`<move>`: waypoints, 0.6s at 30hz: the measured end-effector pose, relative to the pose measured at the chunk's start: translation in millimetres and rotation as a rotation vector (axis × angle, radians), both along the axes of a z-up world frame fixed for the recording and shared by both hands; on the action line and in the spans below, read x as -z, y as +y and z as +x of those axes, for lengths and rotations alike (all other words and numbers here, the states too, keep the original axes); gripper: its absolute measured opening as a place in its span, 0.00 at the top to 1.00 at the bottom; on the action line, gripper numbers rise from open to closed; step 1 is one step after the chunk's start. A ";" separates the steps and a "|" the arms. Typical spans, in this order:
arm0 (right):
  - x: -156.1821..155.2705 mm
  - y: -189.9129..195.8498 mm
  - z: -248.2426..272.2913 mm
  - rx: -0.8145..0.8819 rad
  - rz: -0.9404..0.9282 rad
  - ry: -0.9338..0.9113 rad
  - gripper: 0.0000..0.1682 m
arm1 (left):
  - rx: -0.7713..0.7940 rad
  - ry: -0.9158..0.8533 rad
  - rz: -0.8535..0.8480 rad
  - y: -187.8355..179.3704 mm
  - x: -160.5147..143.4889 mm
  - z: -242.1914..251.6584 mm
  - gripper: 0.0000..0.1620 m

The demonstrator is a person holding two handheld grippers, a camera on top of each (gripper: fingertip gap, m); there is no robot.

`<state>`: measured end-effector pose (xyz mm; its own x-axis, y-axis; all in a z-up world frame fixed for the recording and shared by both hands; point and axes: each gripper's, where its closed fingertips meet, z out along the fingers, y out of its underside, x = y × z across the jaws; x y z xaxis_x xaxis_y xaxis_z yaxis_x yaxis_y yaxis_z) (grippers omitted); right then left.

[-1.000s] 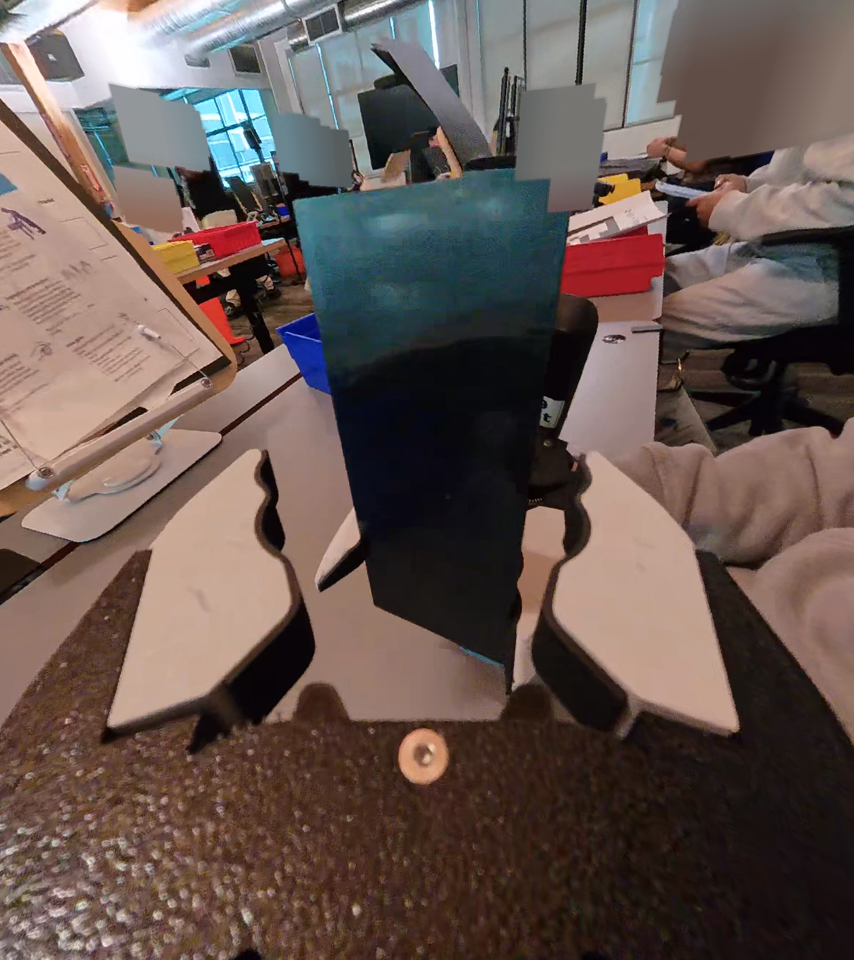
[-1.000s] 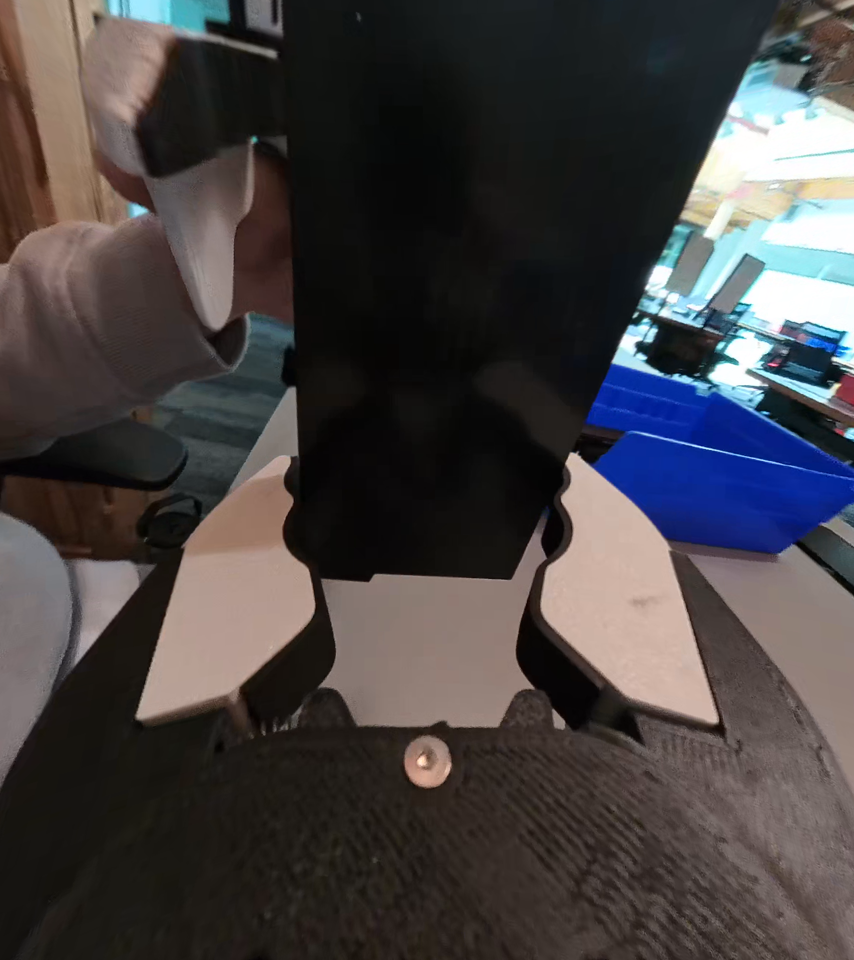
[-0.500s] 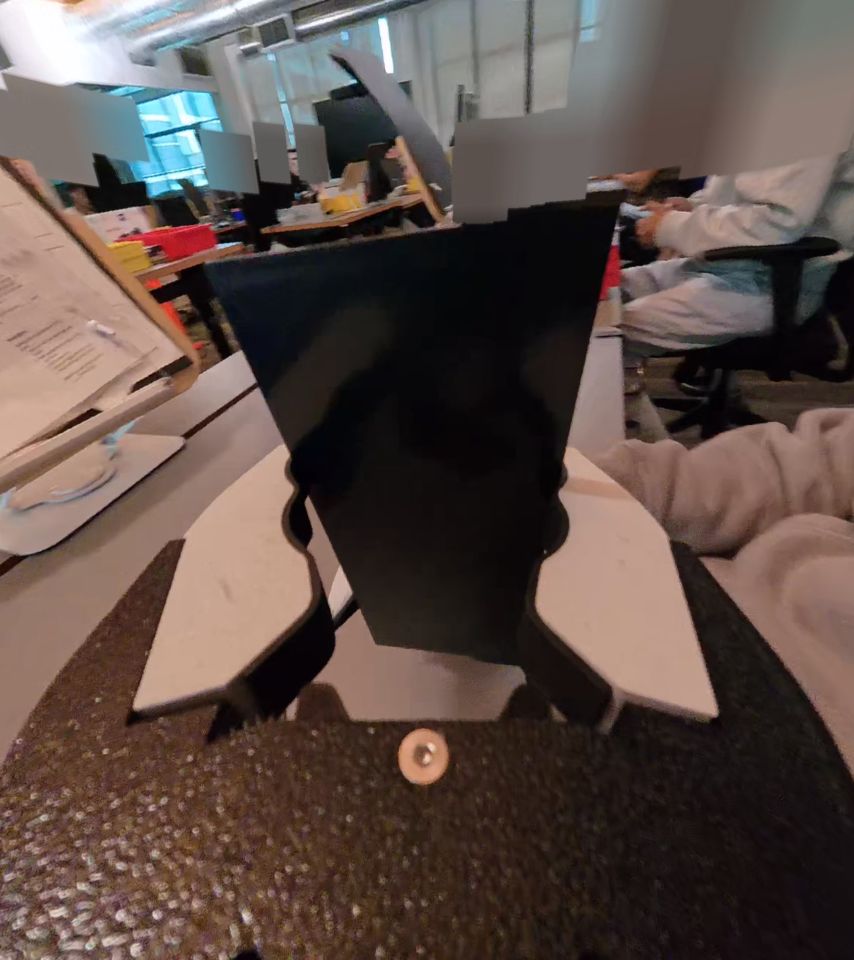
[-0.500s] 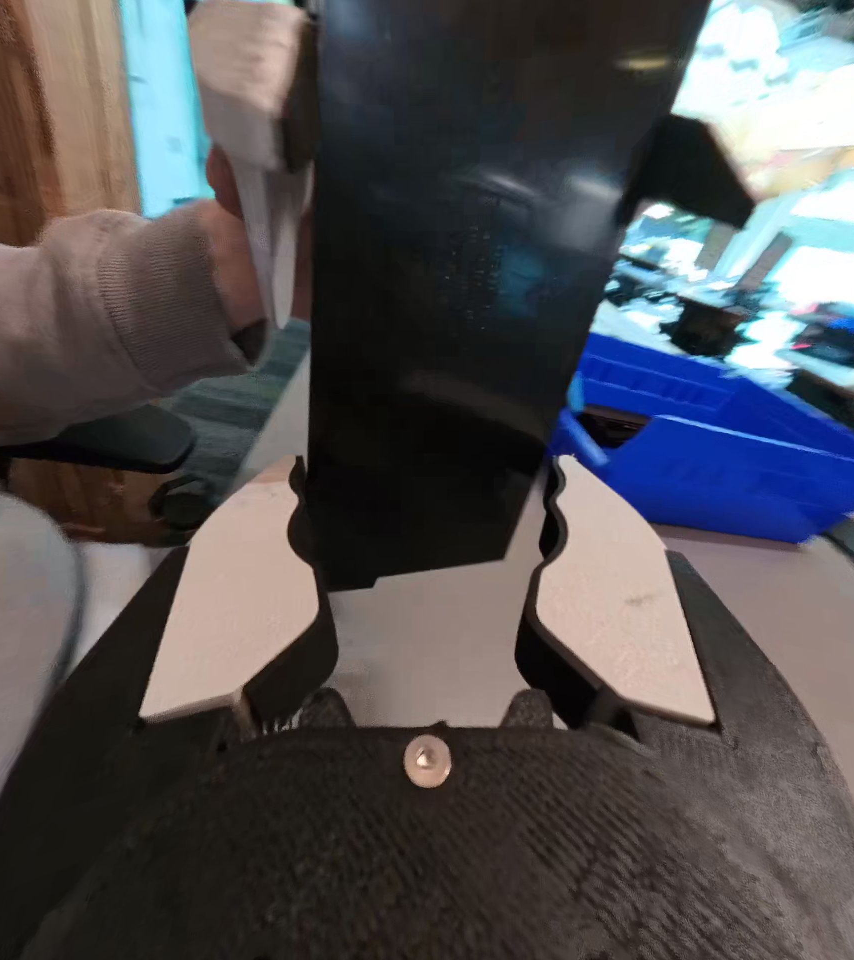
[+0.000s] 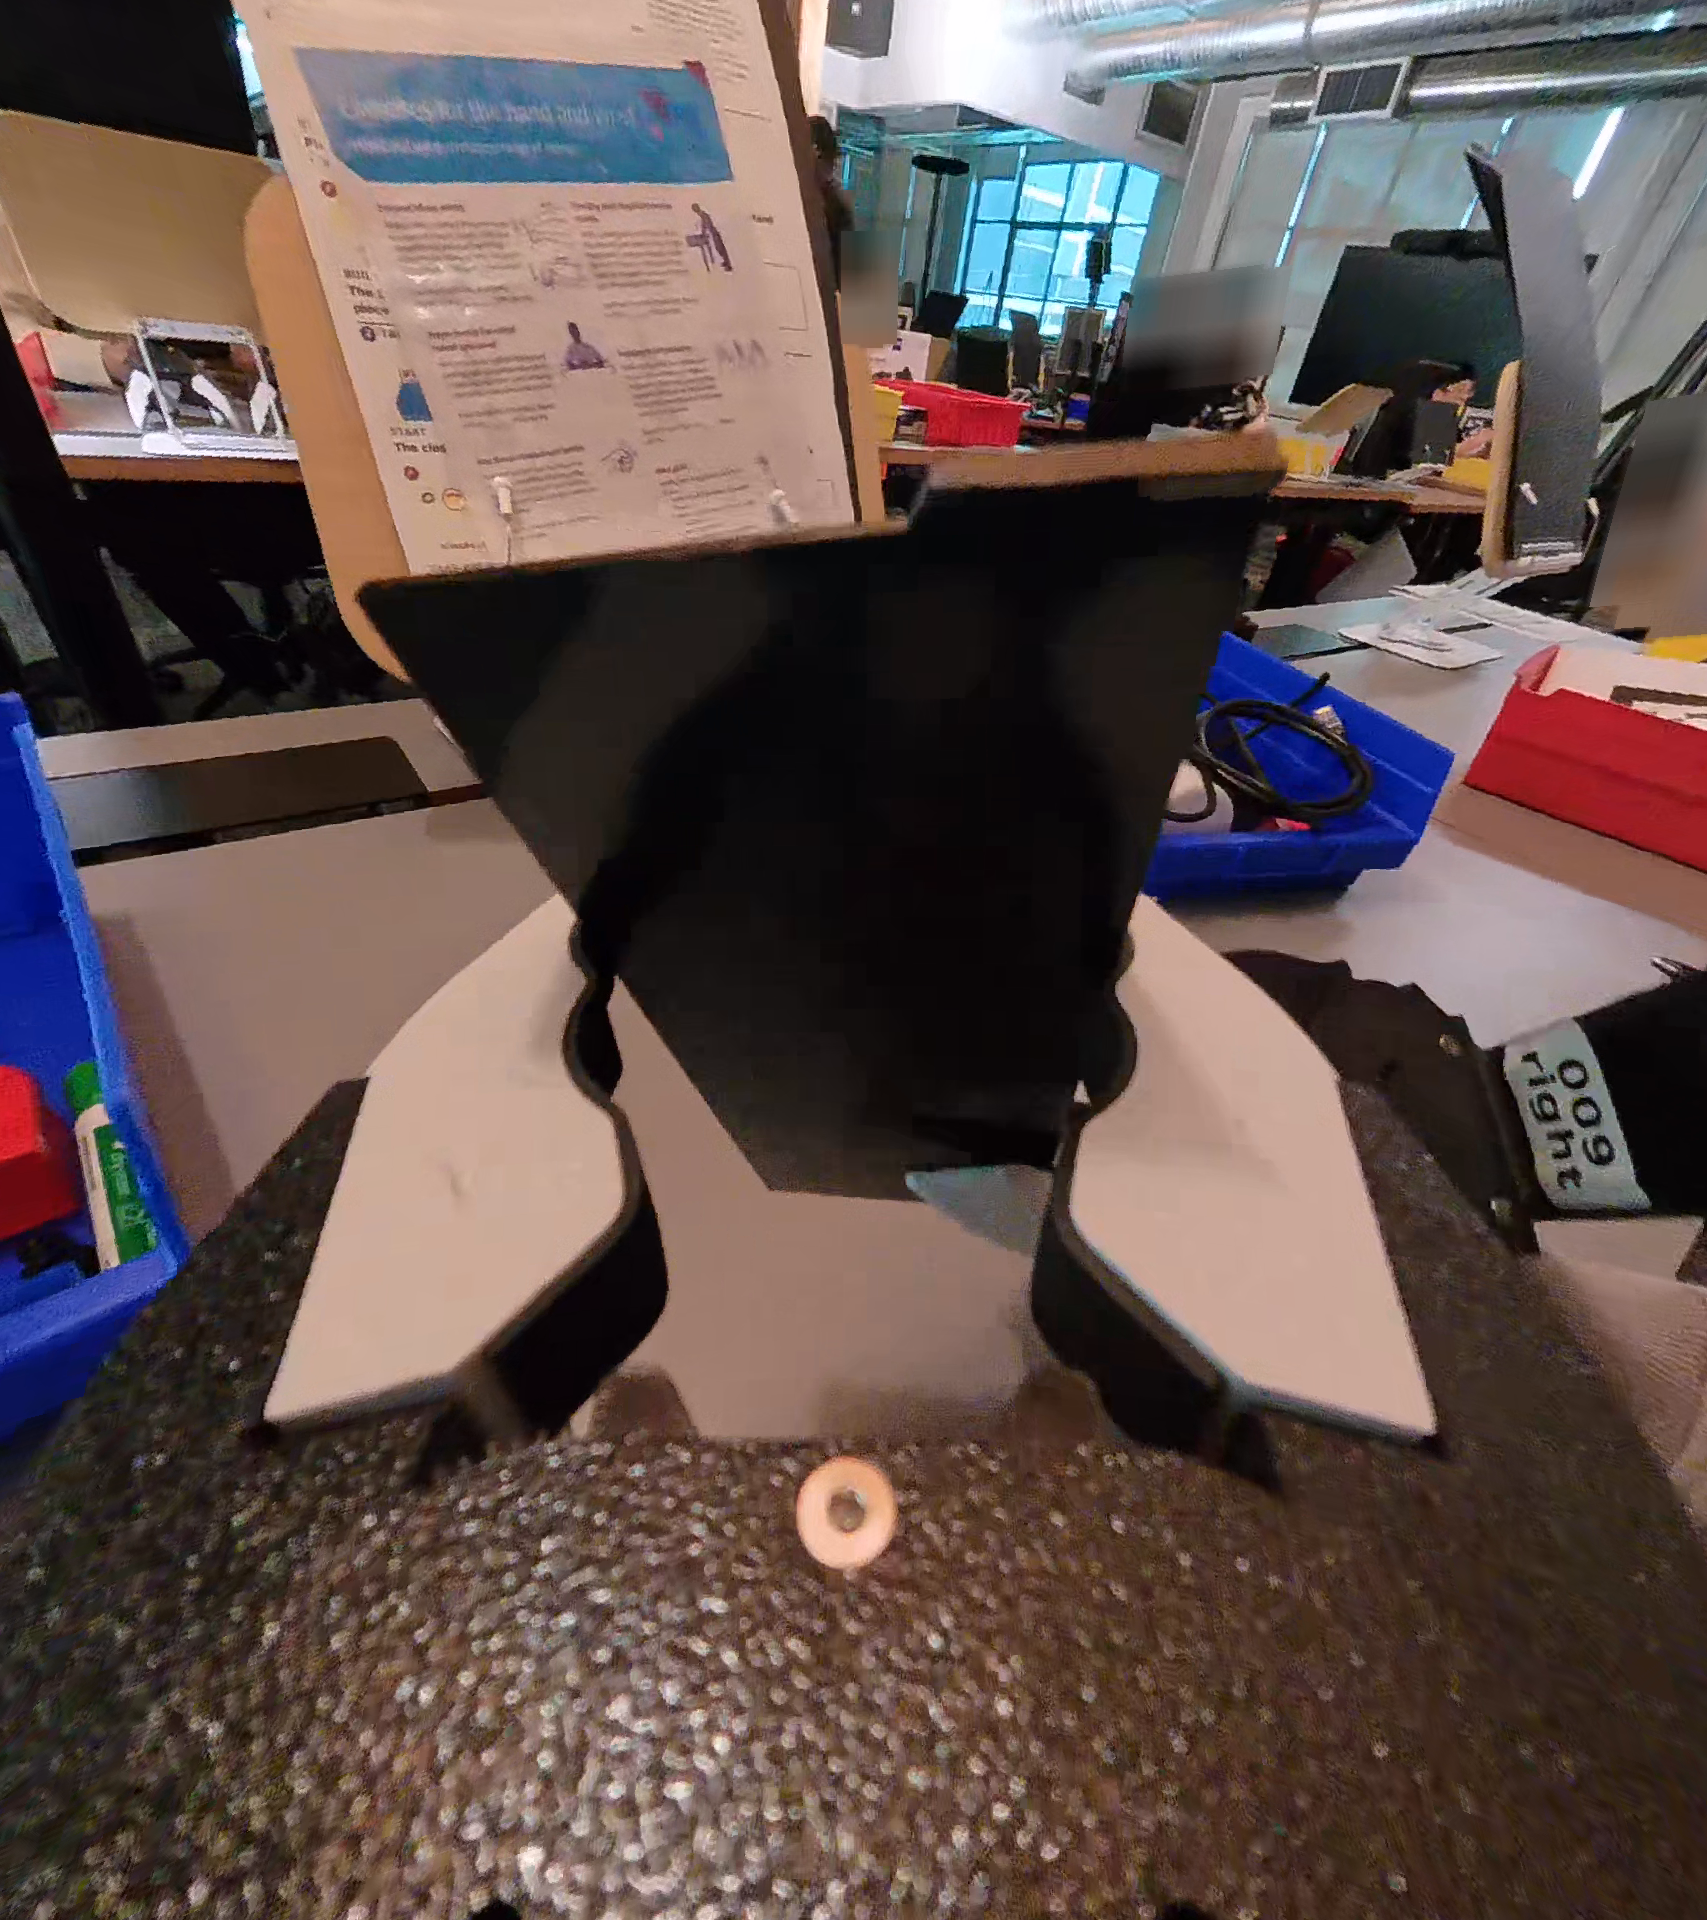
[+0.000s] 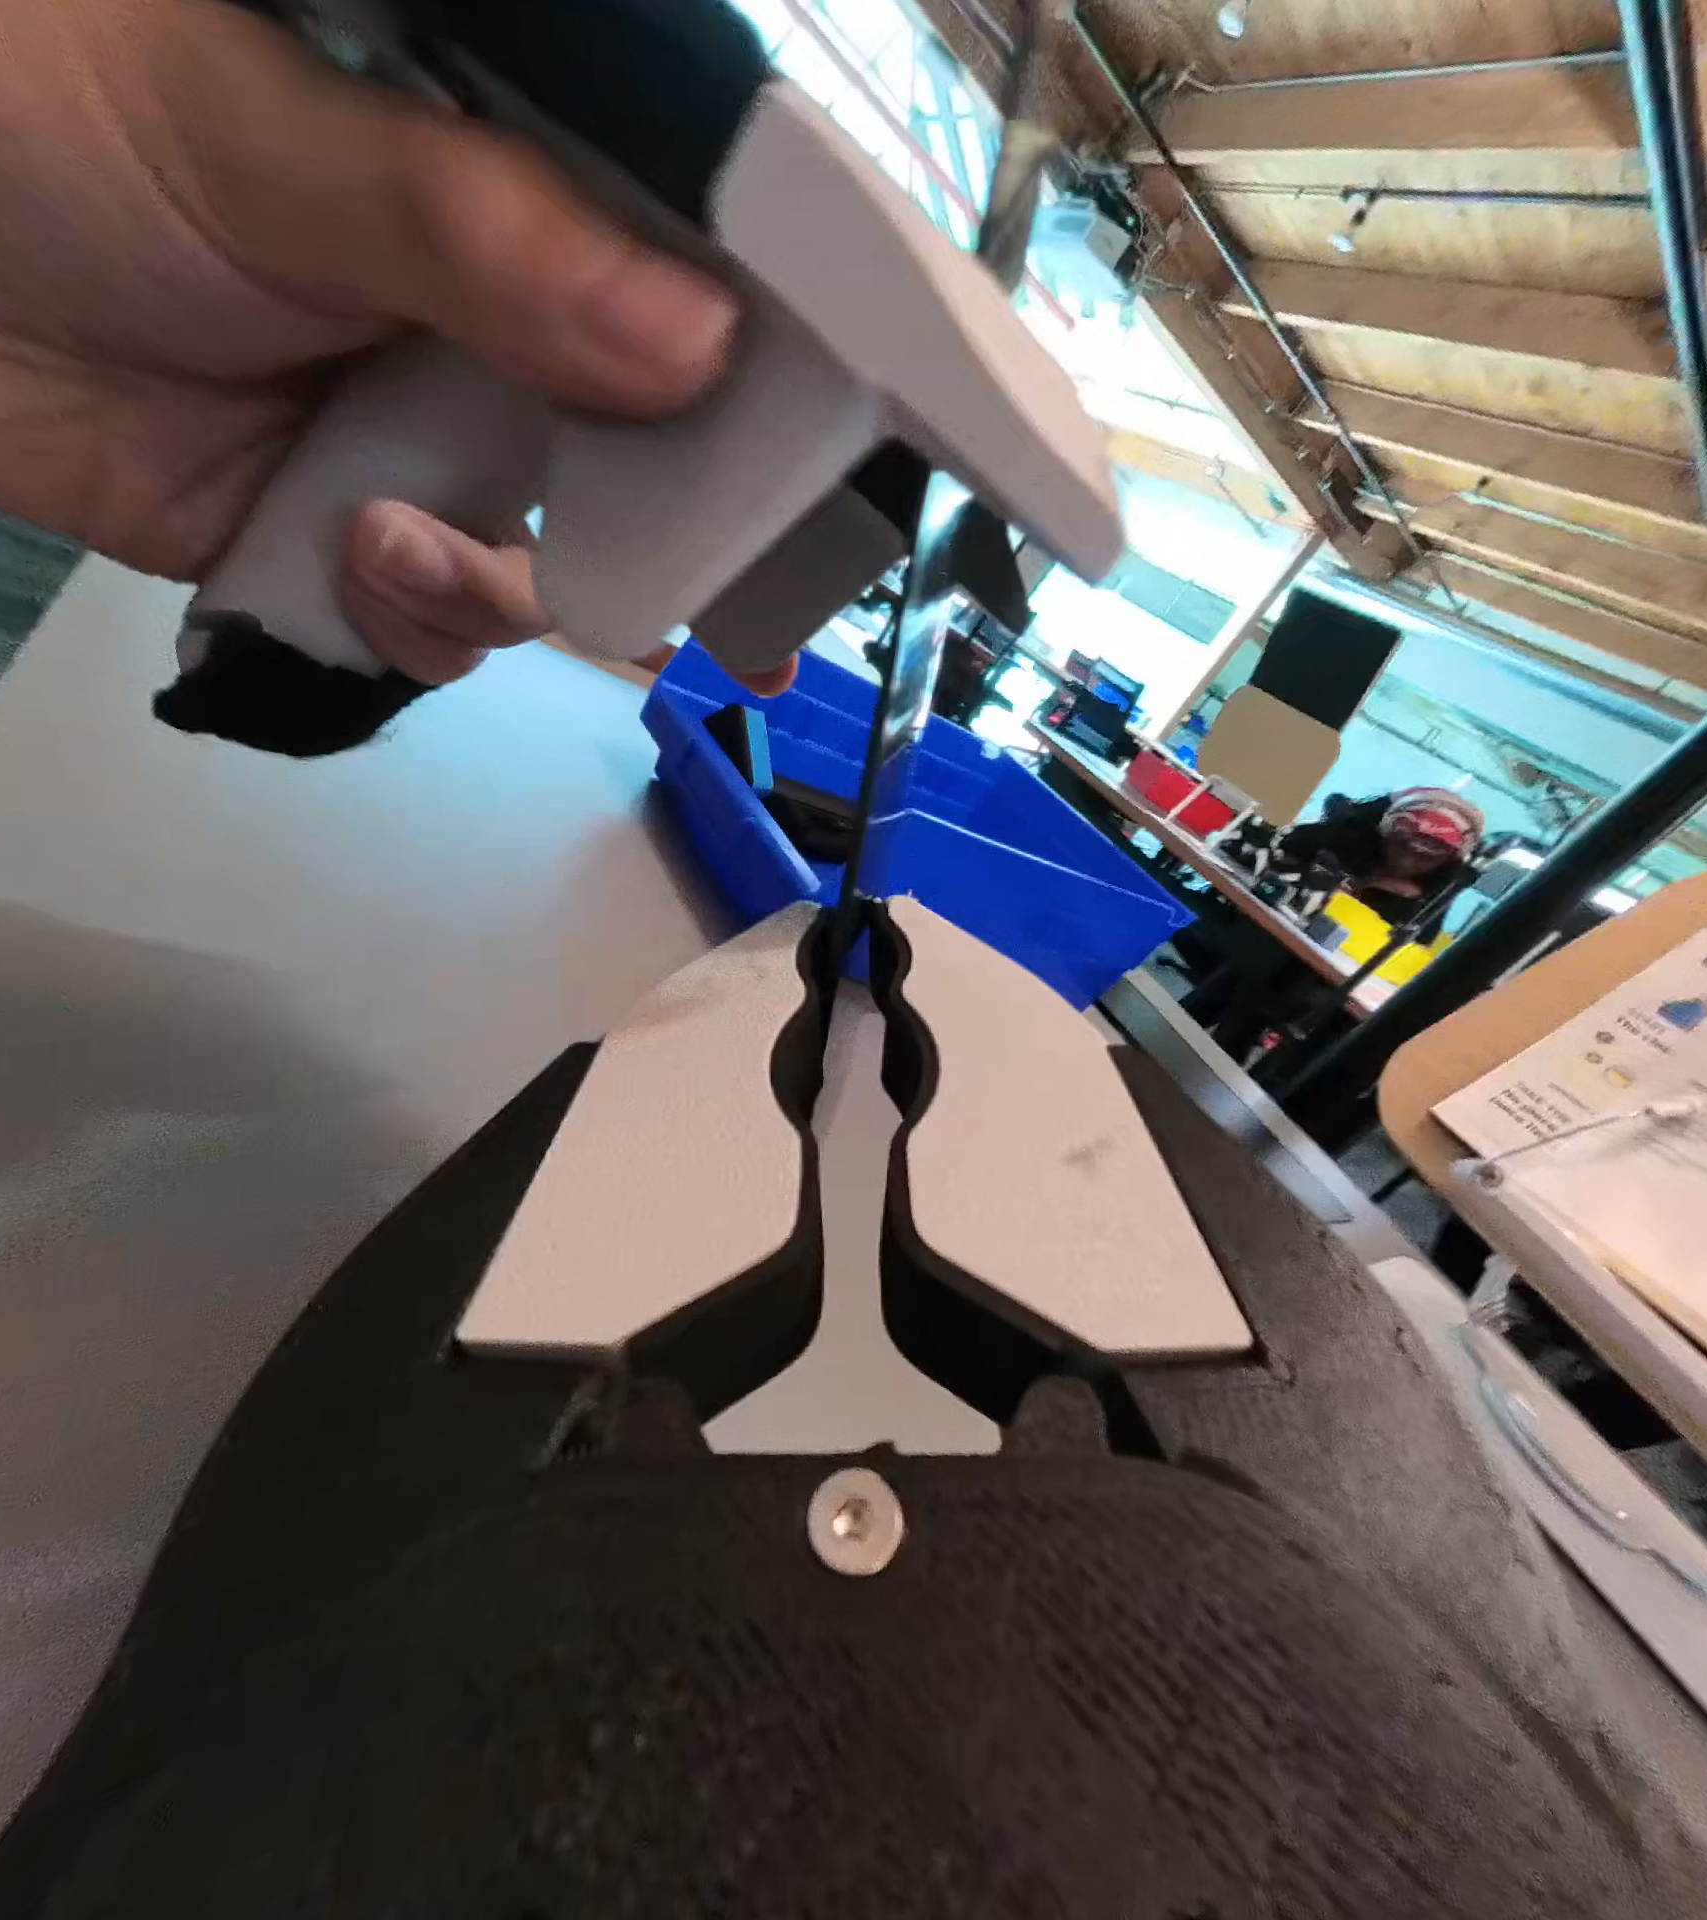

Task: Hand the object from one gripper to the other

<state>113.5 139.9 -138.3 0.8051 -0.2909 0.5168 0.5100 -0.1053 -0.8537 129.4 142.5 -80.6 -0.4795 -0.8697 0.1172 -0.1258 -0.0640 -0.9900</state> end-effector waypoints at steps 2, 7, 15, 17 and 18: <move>-7.9 -10.1 6.8 -0.013 0.052 0.094 0.99 | 0.094 -0.024 0.019 -8.0 -3.3 -5.1 0.47; -34.5 -27.1 -12.2 -0.385 0.268 0.483 0.99 | 0.377 -0.194 0.137 -21.4 -19.6 -35.5 0.39; -27.7 -32.9 -91.2 -1.008 0.052 0.781 0.99 | 0.847 -0.338 -0.127 -12.4 -46.0 -100.6 0.42; -17.3 -29.0 -101.3 -1.026 -0.031 0.781 1.00 | 0.944 -0.339 -0.162 -15.2 -41.9 -110.7 0.42; -14.4 -28.7 -106.0 -1.046 -0.061 0.791 0.99 | 0.983 -0.334 -0.147 -17.9 -35.7 -114.5 0.42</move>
